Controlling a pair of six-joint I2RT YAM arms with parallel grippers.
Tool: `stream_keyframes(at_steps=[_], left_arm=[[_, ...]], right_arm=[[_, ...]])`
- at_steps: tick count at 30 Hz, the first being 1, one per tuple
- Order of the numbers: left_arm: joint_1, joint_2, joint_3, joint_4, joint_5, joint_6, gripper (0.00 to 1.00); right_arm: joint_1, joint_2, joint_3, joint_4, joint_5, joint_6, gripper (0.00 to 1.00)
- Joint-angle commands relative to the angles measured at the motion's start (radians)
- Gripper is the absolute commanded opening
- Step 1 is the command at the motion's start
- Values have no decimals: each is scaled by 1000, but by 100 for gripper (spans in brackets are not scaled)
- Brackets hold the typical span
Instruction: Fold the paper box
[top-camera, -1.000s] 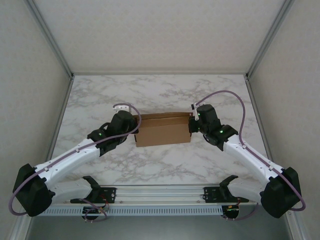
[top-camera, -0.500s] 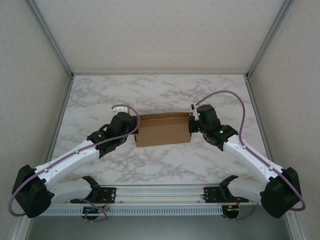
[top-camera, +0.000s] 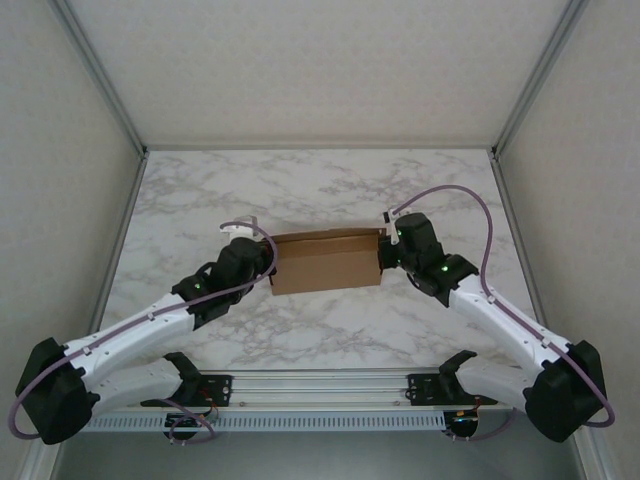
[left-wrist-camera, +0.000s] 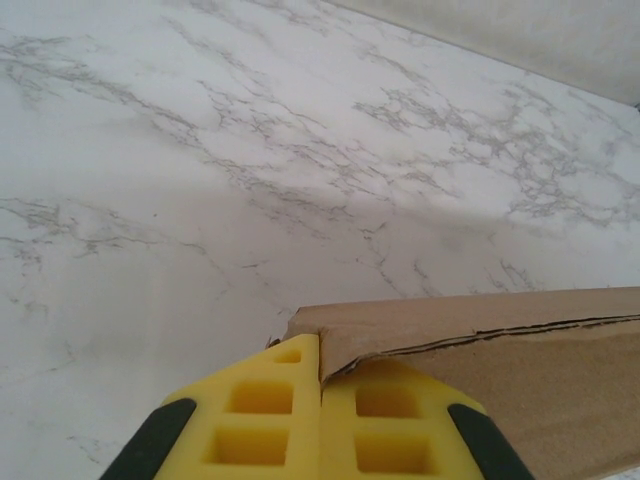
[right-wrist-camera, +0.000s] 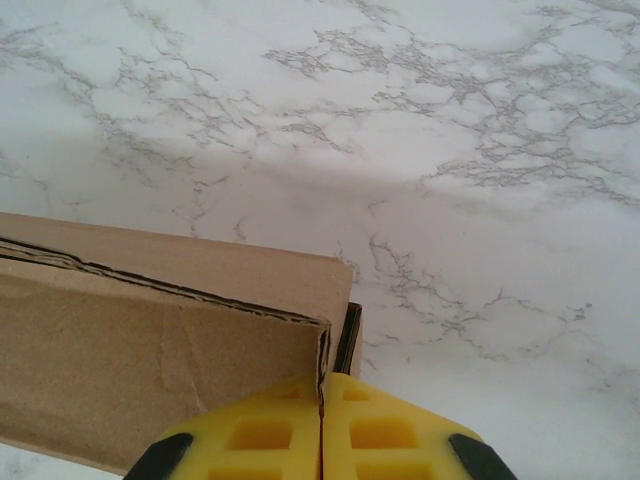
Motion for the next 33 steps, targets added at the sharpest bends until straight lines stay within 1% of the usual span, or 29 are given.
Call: stream_keyframes(at_steps=[1, 8, 12, 16, 21, 27, 31, 33], left_arm=[[-47, 19, -87, -152, 49, -36, 0], [-125, 32, -108, -148, -79, -63, 0], [-161, 34, -144, -132, -124, -108, 0], [-186, 28, -168, -128, -161, -135, 0], [-197, 26, -153, -150, -190, -124, 0], [-198, 41, -138, -156, -185, -101, 0], [-205, 54, -130, -164, -192, -98, 0], [-208, 57, -130, -162, -194, -96, 0]], right_arm=[[26, -13, -75, -73, -73, 31, 9], [26, -69, -127, -4, -76, 63, 10], [26, -86, -162, 28, -74, 84, 11], [27, -127, -182, 34, -69, 95, 16], [26, -190, -163, 23, -50, 79, 25], [26, -201, -112, -8, -87, 61, 37], [23, -250, -105, 3, -160, 46, 49], [23, -282, -107, 12, -193, 39, 59]])
